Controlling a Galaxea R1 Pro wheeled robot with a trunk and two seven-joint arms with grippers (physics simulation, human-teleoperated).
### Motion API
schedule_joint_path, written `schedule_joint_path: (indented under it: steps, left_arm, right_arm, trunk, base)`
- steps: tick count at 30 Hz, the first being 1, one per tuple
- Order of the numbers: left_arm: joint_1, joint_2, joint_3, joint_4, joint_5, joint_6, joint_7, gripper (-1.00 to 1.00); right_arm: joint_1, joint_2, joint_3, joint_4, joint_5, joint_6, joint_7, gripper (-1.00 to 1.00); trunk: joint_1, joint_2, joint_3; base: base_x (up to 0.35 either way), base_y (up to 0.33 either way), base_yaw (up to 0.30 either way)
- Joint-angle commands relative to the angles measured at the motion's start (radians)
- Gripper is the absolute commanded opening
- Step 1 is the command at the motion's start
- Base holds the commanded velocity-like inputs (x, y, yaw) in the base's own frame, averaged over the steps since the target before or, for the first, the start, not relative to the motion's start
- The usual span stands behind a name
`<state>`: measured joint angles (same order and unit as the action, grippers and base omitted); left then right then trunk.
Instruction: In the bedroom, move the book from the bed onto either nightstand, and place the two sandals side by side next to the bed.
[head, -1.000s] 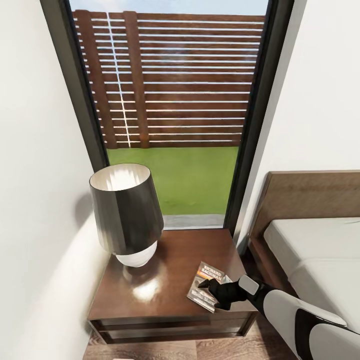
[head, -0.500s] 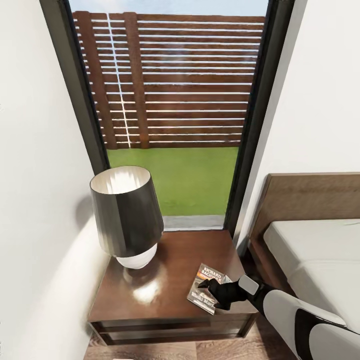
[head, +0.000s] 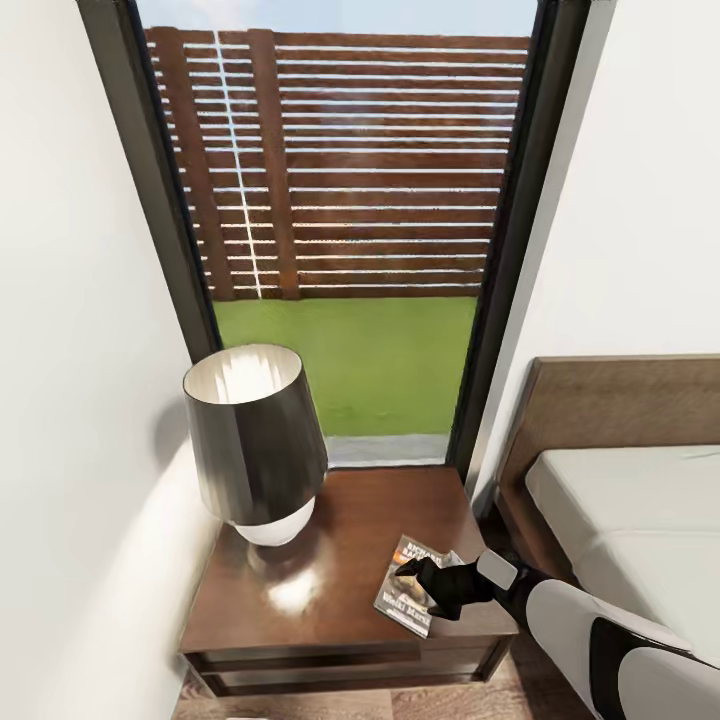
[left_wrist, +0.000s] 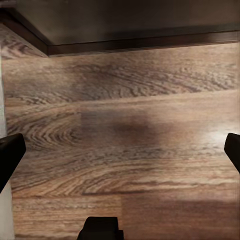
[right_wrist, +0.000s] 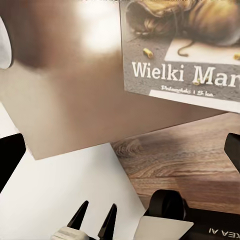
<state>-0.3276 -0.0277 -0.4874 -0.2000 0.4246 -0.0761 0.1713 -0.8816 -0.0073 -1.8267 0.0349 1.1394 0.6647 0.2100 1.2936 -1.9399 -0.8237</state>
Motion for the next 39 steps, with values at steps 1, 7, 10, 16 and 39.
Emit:
schedule_joint_path:
  steps: [1, 7, 10, 16, 39]
  left_arm:
    - [-0.001, 0.0, -0.008, 0.001, 0.008, -0.004, 0.005, 1.0]
    - [-0.001, 0.0, -0.008, 0.001, 0.008, -0.004, 0.005, 1.0]
    - [-0.001, 0.0, -0.008, 0.001, 0.008, -0.004, 0.005, 1.0]
    - [-0.001, 0.0, -0.008, 0.001, 0.008, -0.003, 0.005, 1.0]
    - [-0.001, 0.0, -0.008, 0.004, 0.008, -0.002, 0.005, 1.0]
  right_arm:
    - [0.0, 0.0, -0.003, 0.0, 0.011, 0.003, 0.006, 1.0]
    - [0.0, 0.0, -0.003, 0.0, 0.011, 0.002, 0.006, 1.0]
    - [0.0, -0.001, -0.003, 0.001, 0.011, 0.001, 0.009, 1.0]
    - [0.0, -0.002, -0.004, 0.002, 0.011, -0.004, 0.015, 1.0]
    - [0.001, 0.002, -0.002, 0.004, 0.011, -0.041, 0.028, 1.0]
  trunk:
    - [-0.004, 0.007, 0.002]
    - [-0.027, 0.049, 0.021]
    - [-0.039, 0.07, 0.031]
    - [-0.062, 0.112, 0.049]
    - [-0.15, 0.273, 0.121]
  base:
    - [0.0, 0.0, 0.0]
    - [0.0, 0.0, 0.0]
    - [0.0, 0.0, 0.0]
    - [0.0, 0.0, 0.0]
    - [0.0, 0.0, 0.0]
